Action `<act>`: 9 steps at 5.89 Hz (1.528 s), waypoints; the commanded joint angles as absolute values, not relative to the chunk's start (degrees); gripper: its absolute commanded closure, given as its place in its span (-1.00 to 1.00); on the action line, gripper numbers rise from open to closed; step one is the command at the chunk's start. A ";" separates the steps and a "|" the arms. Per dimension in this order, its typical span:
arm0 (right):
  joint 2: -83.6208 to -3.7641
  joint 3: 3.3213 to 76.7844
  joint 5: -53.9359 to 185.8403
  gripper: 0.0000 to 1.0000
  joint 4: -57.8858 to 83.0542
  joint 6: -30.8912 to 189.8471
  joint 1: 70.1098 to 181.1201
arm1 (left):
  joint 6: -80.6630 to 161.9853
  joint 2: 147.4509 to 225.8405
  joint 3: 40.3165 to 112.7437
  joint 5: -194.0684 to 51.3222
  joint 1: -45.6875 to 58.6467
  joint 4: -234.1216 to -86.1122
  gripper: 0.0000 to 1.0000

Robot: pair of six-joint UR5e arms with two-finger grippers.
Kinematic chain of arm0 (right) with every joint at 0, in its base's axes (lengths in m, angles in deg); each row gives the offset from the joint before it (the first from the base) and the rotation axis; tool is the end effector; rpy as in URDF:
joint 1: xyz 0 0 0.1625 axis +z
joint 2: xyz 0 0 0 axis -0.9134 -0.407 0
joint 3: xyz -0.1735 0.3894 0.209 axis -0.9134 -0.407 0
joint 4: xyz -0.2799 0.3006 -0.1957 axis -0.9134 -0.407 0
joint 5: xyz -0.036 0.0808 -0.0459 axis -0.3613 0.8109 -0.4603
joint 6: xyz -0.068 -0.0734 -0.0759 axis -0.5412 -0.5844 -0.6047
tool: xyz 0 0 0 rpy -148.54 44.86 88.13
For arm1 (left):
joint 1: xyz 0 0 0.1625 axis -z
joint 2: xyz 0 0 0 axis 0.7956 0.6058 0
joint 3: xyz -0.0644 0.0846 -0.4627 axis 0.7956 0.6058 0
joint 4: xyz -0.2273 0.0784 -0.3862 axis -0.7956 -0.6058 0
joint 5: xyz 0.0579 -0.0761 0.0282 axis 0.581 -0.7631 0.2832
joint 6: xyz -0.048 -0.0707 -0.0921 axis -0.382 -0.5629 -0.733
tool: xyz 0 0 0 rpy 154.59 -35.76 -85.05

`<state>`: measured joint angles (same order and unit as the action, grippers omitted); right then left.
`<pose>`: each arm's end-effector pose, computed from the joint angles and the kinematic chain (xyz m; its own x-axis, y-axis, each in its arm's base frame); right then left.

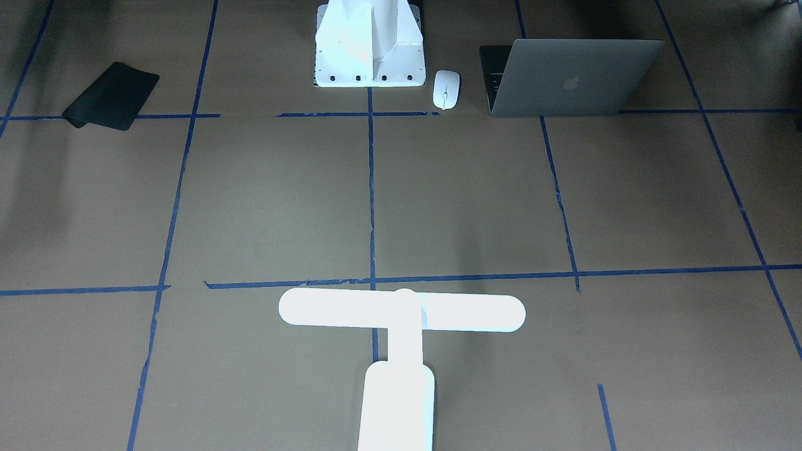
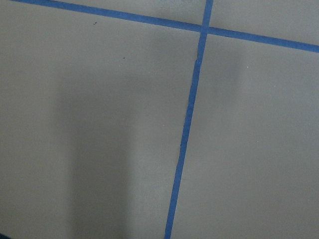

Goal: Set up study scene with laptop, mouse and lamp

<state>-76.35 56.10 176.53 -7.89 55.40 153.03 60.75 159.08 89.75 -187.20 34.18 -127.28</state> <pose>0.0245 -0.4300 0.6691 0.7106 -0.1599 0.6852 0.1465 0.9861 0.0783 -0.0157 -0.4672 0.6712 0.6686 0.1254 -0.7330 -0.1170 0.9911 0.0628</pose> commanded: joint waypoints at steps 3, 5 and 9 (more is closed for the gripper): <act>-76.28 56.04 178.55 -1.00 -7.70 55.42 153.08 | 61.19 158.61 92.17 -186.78 34.12 -127.69 -1.00; -76.28 55.86 178.55 -1.00 -7.79 55.42 153.08 | 60.58 158.61 91.91 -187.04 34.12 -127.69 -1.00; -76.01 56.31 178.46 -1.00 -7.61 54.89 152.91 | 60.67 156.59 93.83 -190.70 33.51 -127.86 -1.00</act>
<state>-76.09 56.26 178.52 -7.68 55.13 153.02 60.79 156.69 93.11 -188.82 33.83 -127.90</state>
